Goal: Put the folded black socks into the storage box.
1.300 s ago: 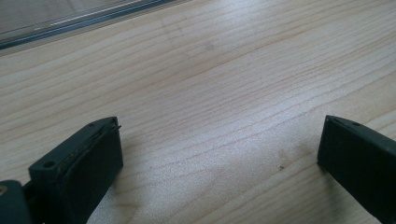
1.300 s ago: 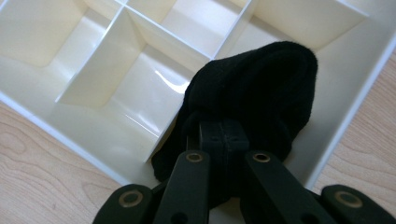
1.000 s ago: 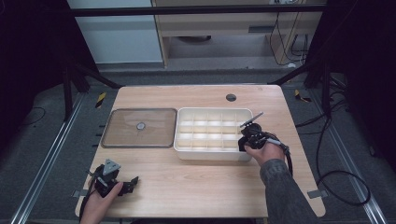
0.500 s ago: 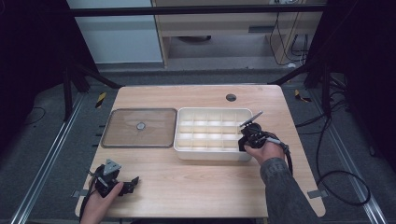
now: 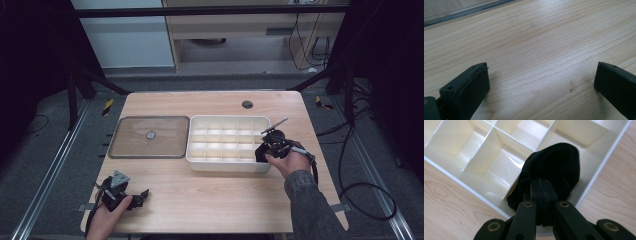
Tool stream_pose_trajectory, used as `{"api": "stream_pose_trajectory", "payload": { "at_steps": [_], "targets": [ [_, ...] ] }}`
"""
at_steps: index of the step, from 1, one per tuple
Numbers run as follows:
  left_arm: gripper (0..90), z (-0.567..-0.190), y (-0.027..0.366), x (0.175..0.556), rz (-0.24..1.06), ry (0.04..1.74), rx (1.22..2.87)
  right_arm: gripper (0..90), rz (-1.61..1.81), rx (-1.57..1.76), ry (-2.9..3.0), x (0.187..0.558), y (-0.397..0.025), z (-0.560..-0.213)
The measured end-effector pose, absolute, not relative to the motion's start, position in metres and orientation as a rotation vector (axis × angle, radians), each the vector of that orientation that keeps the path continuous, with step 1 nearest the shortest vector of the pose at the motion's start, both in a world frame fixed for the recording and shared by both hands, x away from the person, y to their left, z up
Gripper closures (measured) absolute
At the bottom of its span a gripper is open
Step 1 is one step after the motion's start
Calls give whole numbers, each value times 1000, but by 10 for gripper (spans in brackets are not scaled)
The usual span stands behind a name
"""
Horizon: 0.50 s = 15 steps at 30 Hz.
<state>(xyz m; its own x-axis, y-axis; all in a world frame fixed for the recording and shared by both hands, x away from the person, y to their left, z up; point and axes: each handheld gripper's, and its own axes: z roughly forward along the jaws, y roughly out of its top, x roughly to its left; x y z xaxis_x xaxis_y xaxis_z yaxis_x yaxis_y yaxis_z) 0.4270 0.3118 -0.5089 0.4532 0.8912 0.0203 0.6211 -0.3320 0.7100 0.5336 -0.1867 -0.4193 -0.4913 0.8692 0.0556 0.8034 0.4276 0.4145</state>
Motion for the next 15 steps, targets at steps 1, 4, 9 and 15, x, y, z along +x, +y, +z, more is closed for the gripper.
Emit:
{"api": "stream_pose_trajectory", "payload": {
  "at_steps": [1, 4, 9, 15],
  "targets": [
    [0, -509, 312, 427, 549, 1257, 2071, 900, 591, 1492, 2502, 533, -187, -417],
    [0, -509, 312, 427, 549, 1257, 2072, 900, 620, 1493, 2484, 532, -190, -411],
    [0, -509, 312, 427, 548, 1256, 2073, 900, 671, 1482, 2456, 531, -193, -402],
    [0, -509, 311, 427, 546, 1253, 2076, 900, 705, 1484, 2436, 532, -195, -394]
  ]
}}
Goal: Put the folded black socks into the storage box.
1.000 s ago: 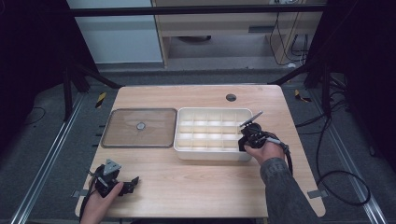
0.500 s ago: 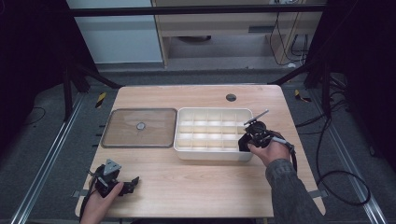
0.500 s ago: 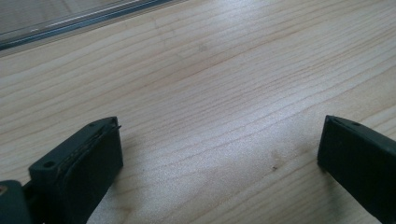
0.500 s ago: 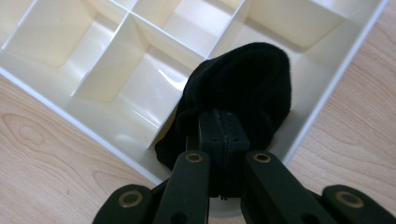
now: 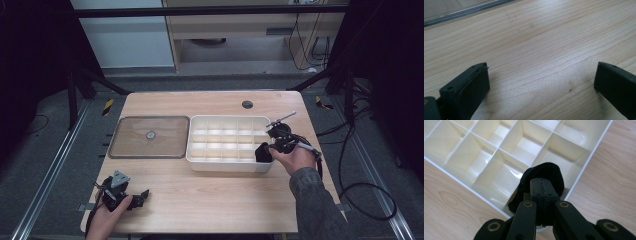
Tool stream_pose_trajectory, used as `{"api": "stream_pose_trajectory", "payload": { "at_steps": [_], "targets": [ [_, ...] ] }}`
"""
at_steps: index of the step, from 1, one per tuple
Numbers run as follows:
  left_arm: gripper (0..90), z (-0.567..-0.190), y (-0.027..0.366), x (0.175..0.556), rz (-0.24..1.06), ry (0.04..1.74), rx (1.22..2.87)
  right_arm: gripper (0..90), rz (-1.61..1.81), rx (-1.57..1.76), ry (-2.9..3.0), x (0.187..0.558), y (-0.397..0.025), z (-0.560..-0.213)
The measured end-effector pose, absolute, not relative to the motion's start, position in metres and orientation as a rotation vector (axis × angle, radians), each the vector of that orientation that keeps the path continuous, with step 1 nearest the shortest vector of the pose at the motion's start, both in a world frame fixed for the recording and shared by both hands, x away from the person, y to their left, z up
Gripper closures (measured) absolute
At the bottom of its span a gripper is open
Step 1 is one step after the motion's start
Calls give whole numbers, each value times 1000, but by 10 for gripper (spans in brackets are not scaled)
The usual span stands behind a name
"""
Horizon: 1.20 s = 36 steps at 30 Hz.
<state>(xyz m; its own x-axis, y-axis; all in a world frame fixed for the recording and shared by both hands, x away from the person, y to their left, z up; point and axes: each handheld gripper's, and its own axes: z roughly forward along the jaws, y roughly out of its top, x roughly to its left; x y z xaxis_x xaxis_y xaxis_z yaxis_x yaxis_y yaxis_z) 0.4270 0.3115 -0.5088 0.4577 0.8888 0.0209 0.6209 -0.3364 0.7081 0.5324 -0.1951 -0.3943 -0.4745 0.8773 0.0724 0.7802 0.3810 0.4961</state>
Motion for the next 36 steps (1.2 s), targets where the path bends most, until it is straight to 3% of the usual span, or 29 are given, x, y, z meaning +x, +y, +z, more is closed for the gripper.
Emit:
{"api": "stream_pose_trajectory", "payload": {
  "at_steps": [11, 28, 36],
  "targets": [
    [0, -509, 311, 427, 546, 1253, 2073, 900, 819, 1482, 2337, 533, -203, -376],
    [0, -509, 310, 427, 548, 1249, 2075, 892, 936, 1465, 2227, 533, -207, -374],
    [0, -509, 310, 427, 545, 1254, 2073, 839, 1003, 1442, 2199, 529, -207, -369]
  ]
}}
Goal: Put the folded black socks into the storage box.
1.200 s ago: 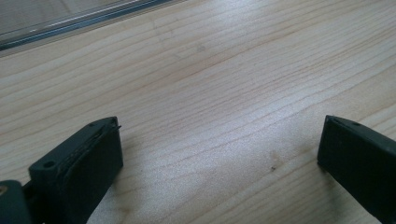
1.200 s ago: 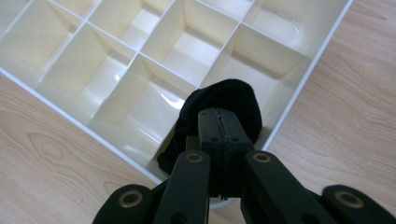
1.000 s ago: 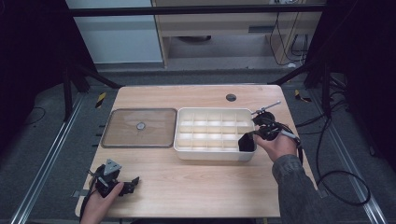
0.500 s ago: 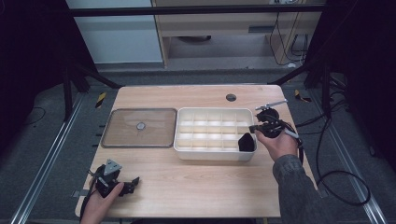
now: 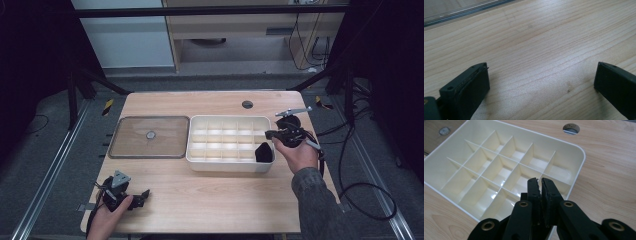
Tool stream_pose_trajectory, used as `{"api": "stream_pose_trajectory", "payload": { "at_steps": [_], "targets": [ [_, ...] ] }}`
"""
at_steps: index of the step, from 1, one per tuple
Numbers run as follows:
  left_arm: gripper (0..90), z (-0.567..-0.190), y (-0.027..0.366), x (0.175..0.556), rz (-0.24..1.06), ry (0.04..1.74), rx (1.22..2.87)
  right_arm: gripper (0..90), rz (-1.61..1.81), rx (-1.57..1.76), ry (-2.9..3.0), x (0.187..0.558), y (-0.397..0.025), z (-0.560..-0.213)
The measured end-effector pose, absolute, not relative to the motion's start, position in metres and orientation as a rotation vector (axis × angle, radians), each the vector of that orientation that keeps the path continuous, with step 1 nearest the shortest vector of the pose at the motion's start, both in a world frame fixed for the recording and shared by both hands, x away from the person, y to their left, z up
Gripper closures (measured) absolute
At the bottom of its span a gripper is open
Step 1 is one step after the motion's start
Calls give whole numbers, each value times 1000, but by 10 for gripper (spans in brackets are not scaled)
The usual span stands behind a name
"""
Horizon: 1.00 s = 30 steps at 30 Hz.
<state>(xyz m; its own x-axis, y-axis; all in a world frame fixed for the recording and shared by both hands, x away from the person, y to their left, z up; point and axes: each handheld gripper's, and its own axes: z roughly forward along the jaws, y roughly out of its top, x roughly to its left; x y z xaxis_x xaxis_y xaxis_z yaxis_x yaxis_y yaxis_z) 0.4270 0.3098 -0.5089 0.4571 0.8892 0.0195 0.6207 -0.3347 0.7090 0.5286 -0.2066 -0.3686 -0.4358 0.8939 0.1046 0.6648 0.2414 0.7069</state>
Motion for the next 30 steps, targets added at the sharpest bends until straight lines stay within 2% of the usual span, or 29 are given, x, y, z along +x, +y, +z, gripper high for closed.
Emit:
{"api": "stream_pose_trajectory", "payload": {
  "at_steps": [4, 15, 19, 23, 30],
  "targets": [
    [0, -509, 310, 427, 546, 1255, 2073, 722, 1041, 1438, 2168, 526, -207, -365],
    [0, -509, 309, 426, 548, 1257, 2076, 220, 1097, 1440, 2102, 514, -196, -356],
    [0, -509, 308, 426, 546, 1258, 2067, 107, 1128, 1406, 2101, 506, -190, -354],
    [0, -509, 308, 426, 546, 1258, 2068, 73, 1146, 1342, 2121, 498, -185, -354],
    [0, -509, 308, 426, 546, 1258, 2068, 81, 1187, 1308, 2109, 488, -184, -351]
  ]
}}
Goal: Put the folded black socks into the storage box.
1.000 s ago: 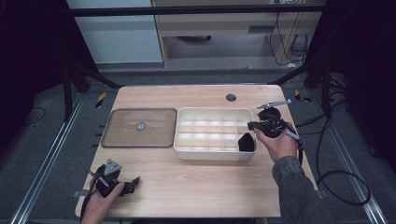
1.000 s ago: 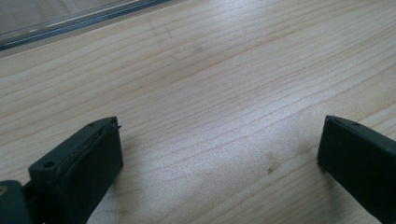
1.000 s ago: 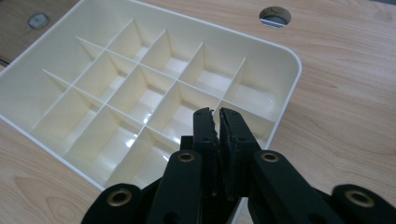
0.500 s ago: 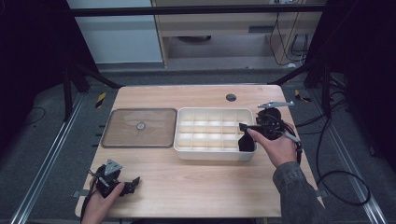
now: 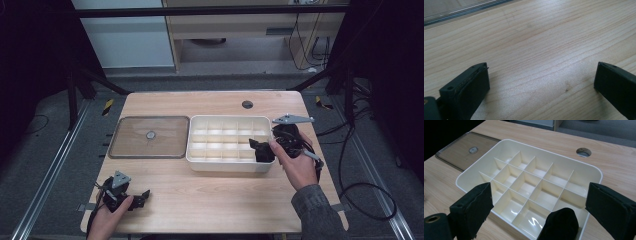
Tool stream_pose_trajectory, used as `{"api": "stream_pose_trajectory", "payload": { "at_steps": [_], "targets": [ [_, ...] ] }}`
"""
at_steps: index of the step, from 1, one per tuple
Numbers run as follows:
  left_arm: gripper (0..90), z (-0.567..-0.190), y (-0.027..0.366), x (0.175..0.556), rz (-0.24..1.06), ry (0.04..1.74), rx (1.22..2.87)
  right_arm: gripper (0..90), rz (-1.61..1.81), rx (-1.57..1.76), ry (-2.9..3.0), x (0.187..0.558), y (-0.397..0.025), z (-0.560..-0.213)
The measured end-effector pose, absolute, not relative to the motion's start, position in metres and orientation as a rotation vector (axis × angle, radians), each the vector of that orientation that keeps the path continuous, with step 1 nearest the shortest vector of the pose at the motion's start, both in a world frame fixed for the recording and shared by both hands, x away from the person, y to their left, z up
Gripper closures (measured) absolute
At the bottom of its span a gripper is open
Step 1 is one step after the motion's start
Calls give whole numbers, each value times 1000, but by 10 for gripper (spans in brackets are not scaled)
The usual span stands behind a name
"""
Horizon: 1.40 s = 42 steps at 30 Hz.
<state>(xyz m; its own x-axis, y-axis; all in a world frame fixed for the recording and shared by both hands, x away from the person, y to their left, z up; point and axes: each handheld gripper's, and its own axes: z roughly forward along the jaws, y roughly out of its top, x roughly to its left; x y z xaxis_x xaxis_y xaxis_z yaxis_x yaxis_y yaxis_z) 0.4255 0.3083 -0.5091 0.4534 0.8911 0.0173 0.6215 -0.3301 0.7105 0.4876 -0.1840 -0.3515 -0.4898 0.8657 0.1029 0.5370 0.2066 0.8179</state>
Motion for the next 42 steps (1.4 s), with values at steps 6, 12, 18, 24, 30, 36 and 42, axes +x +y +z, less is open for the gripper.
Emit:
{"api": "stream_pose_trajectory", "payload": {
  "at_steps": [6, 12, 18, 24, 30, 36, 42],
  "targets": [
    [0, -509, 308, 426, 546, 1258, 2069, 106, 1197, 1318, 2089, 479, -187, -354],
    [0, -509, 308, 426, 546, 1259, 2069, 106, 1184, 1247, 2069, 468, -189, -359],
    [0, -509, 308, 426, 546, 1259, 2069, 101, 1199, 1201, 2050, 458, -192, -366],
    [0, -509, 308, 425, 546, 1259, 2071, 100, 1178, 1196, 2045, 451, -198, -379],
    [0, -509, 308, 426, 546, 1256, 2070, 93, 1144, 1194, 2047, 443, -206, -398],
    [0, -509, 308, 426, 546, 1257, 2070, 85, 1101, 1184, 2067, 439, -212, -411],
    [0, -509, 308, 425, 547, 1259, 2069, 83, 1052, 1173, 2089, 436, -220, -426]
  ]
}}
